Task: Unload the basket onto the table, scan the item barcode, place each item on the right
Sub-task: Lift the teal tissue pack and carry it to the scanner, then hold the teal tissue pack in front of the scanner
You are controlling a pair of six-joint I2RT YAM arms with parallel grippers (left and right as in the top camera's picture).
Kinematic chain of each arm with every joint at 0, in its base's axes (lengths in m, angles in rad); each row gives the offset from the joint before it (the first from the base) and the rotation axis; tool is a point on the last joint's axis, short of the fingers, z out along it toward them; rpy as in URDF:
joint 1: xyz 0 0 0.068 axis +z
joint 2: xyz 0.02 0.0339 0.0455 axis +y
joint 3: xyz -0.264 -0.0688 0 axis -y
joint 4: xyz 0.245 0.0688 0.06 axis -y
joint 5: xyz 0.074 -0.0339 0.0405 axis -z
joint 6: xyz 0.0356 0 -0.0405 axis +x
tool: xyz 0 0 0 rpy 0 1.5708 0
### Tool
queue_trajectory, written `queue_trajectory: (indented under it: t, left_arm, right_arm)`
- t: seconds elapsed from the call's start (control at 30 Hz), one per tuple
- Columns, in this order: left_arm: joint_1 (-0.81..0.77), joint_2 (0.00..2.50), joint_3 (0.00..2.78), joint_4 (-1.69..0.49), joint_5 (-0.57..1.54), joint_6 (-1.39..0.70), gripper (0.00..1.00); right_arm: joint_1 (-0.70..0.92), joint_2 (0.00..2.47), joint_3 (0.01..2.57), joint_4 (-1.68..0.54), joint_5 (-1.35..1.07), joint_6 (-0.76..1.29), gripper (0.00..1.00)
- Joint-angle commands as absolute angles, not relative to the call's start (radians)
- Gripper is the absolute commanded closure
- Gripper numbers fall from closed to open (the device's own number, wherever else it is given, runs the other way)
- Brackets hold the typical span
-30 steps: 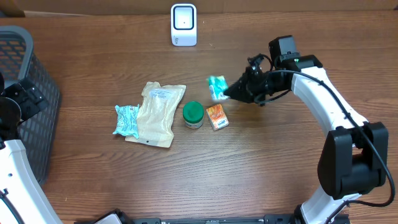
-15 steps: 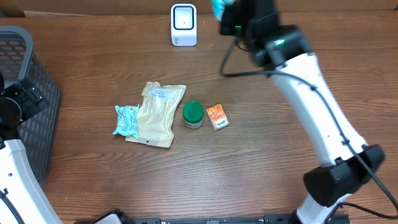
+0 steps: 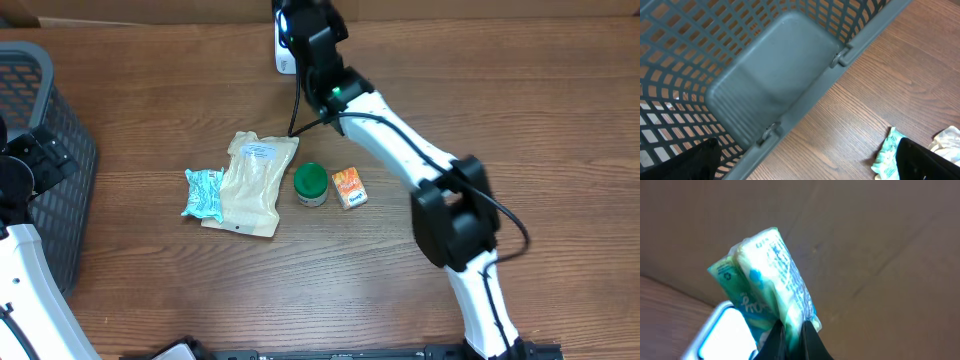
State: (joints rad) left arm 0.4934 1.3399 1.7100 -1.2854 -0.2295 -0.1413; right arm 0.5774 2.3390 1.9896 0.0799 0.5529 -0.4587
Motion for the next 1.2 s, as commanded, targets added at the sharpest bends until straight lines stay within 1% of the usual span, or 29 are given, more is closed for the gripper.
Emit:
queue_trajectory:
  t: [0.0, 0.1, 0.3, 0.57, 0.83, 1.17]
  left_arm:
    - [0.496, 1.342, 1.719, -1.283, -0.242, -0.127, 0.01]
    - [0.496, 1.342, 1.719, -1.283, -0.242, -0.127, 0.0]
    - [0.496, 1.342, 1.719, -1.283, -0.242, -0.127, 0.01]
    - [0.496, 1.342, 1.719, -1.283, -0.242, -0.127, 0.0]
    - [0.496, 1.342, 1.719, -1.283, -0.242, -0.127, 0.01]
    - [0.496, 1.342, 1.719, -1.283, -0.242, -0.127, 0.0]
  right_arm:
    - [0.572, 2.391, 1.997, 0.163, 0.58, -0.703, 0.96]
    - [0.572, 2.443, 1.997, 0.206, 0.506, -0.77, 0.96]
    - [0.572, 2.494, 1.997, 0.218, 0.414, -0.82, 0.96]
    - [0.555, 2.531, 1.997, 0.233, 0.417, -0.82, 0.96]
    - [0.554, 2.531, 1.997, 0.299, 0.426, -0.824, 0.96]
    - [0.567, 2.494, 1.998, 0.31, 0.426, -0.822, 0.96]
